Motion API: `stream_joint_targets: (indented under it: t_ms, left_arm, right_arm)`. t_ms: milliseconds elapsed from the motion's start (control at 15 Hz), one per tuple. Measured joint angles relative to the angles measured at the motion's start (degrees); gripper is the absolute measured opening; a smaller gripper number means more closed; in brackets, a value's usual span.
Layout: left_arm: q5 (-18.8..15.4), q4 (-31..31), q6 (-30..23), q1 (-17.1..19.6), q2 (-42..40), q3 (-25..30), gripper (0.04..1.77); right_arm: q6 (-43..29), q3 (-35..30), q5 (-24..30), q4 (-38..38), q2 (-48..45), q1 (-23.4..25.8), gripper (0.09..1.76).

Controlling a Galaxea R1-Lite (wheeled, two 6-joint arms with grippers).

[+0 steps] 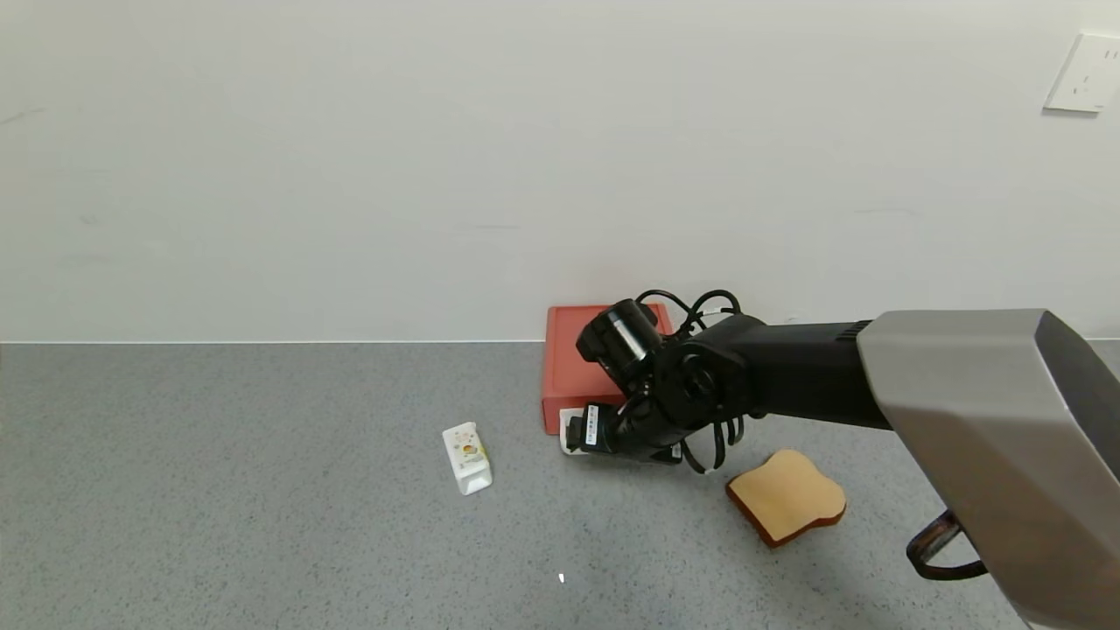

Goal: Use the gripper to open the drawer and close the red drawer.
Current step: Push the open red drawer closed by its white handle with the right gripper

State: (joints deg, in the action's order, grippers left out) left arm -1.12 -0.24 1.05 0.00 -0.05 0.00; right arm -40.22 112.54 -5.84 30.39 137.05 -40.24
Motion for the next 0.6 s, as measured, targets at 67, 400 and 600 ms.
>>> stream_joint_targets:
  t_ms: [67,400,600]
  left_arm:
    - [0.0,0.0,0.0,0.0,0.0,0.0,1.72]
    - [-0.02,0.0,0.0,0.0,0.0,-0.05,1.72]
    - [0.0,0.0,0.0,0.0,0.0,-0.05,1.72]
  right_arm:
    - [0.39,-0.37,-0.49,0.52,-1.16,-0.39,1.71]
    - [9.18,-7.52,-0.68,0.74,-11.82,-1.05,1.71]
    - [14.81,-14.51,-0.16,0.28,-20.13,0.09,1.71]
